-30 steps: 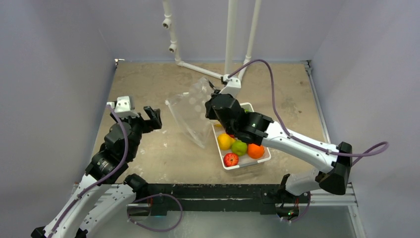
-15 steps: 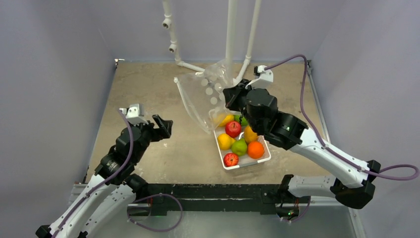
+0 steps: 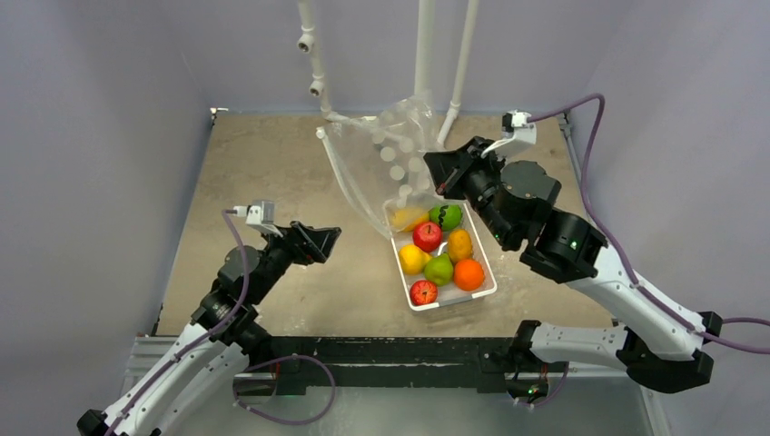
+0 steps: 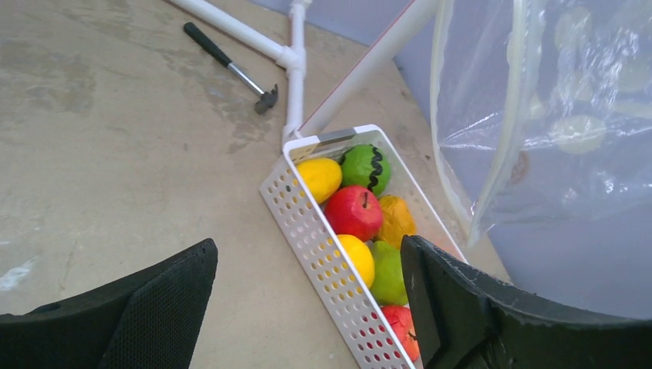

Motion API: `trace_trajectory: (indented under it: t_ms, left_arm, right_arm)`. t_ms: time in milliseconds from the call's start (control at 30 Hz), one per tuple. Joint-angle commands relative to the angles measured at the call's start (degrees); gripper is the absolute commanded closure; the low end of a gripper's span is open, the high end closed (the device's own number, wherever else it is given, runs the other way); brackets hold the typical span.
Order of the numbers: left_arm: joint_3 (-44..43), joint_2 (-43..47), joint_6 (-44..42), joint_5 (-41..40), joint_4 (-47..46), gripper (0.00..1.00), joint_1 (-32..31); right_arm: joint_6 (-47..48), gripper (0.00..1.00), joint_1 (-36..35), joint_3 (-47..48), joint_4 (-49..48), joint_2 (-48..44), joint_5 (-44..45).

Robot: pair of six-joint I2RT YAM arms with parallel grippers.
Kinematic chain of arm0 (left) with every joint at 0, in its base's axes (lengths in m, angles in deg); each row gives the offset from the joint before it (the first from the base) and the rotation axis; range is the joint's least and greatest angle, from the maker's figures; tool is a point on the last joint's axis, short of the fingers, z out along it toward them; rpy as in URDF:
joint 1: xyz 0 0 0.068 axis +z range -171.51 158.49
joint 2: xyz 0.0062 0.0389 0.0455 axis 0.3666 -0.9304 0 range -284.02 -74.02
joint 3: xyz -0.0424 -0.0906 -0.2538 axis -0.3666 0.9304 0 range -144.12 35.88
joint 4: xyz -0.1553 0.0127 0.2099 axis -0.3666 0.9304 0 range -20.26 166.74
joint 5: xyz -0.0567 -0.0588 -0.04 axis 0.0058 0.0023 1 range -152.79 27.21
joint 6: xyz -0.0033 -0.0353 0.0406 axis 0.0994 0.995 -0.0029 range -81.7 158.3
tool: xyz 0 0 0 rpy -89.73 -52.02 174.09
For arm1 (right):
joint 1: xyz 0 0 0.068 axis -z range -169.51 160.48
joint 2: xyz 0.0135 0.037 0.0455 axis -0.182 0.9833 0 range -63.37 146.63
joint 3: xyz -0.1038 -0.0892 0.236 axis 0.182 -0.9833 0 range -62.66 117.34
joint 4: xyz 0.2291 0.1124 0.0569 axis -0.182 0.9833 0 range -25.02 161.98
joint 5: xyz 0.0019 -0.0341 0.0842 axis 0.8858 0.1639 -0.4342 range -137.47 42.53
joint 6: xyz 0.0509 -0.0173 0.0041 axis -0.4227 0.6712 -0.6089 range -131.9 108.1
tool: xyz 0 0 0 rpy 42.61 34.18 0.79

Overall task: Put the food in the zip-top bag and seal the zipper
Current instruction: Open the zipper of the food storage bag.

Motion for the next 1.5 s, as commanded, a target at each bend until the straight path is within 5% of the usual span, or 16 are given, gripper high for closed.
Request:
trace_trajectory:
  t_ms: [0,833,1467]
  left_arm:
    - [3.46,1.86,2.45,5.77,-14.52,0.12,0.05]
    - [7.87,-0.48,8.12,19.82,-45.19,0.1,0.05]
    - [4.25,-5.64,6.9,20.93,-52.28,0.2,0.06]
  right_arm:
    - [1.82,1.0,0.3,3.81,-0.29,-2.58,-3.58]
    - [3.75,1.0,0.27,6.3,1.26,-8.34,-18.74]
    - [3.7,1.0,0.26,4.41,-0.9,-9.02,-24.35]
